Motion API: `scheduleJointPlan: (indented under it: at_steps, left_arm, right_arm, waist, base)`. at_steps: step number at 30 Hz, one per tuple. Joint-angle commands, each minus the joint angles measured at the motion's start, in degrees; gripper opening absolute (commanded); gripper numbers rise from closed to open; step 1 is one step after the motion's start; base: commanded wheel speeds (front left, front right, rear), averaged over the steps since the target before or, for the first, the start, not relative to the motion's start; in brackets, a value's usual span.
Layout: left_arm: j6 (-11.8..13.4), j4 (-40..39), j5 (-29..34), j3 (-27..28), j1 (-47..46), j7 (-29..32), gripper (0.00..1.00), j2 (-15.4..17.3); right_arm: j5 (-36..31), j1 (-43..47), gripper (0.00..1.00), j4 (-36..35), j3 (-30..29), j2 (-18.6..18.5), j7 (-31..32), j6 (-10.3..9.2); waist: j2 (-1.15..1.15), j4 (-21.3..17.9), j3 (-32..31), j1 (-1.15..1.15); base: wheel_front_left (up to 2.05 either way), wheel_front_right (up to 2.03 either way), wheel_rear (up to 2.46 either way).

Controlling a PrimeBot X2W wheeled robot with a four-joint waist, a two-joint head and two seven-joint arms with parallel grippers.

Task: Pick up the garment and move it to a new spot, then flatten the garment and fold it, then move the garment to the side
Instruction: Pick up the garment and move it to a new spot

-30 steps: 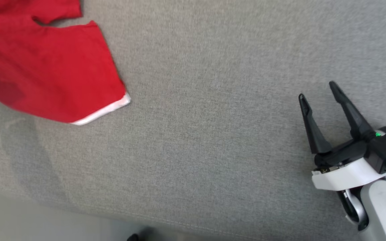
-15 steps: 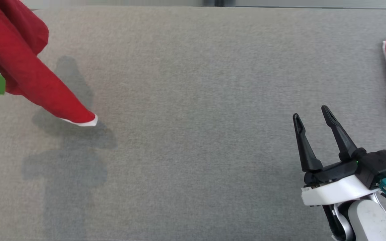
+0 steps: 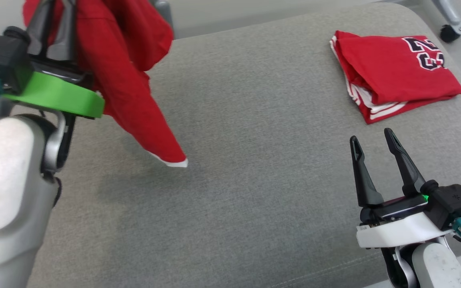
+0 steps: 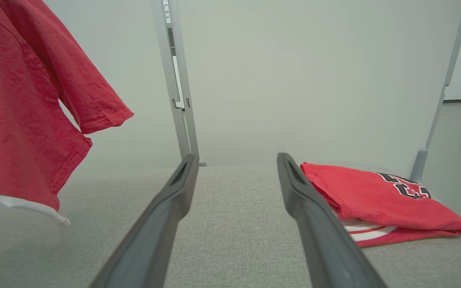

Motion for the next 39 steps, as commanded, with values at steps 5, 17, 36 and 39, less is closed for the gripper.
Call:
scheduleJointPlan:
  at_steps: [5,17,36,39]
  left_arm:
    - [-0.5,4.3,3.4,-4.6,-1.1,-5.8,0.00,-4.4]
    - [-1.6,10.6,13.3,-13.9,11.0,-8.8,0.00,-11.3]
    - [-5.5,7.2,13.8,-14.0,31.7,-8.8,1.00,-11.0]
    - [-4.5,2.8,12.9,-11.1,34.7,-8.8,1.00,-10.6]
  right_arm:
    - [-0.3,0.2,1.00,-0.4,-0.7,1.0,0.0,-0.05]
    - [-0.9,-1.3,1.00,-0.3,-1.0,2.0,0.0,-0.05]
    - [-0.9,1.2,1.00,-0.4,-2.7,0.6,0.0,-0.05]
    - [-0.9,2.1,1.00,-0.5,-2.8,0.1,0.0,-0.05]
  waist:
    - [0.00,-4.9,1.3,0.00]
    - [0.00,-1.1,4.9,0.00]
    - [0.00,6.2,1.8,0.00]
    - [0.00,7.4,0.3,0.00]
  base:
    - [0.00,0.00,0.00]
    - [0.00,0.00,0.00]
    - [0.00,0.00,0.00]
    - [0.00,0.00,0.00]
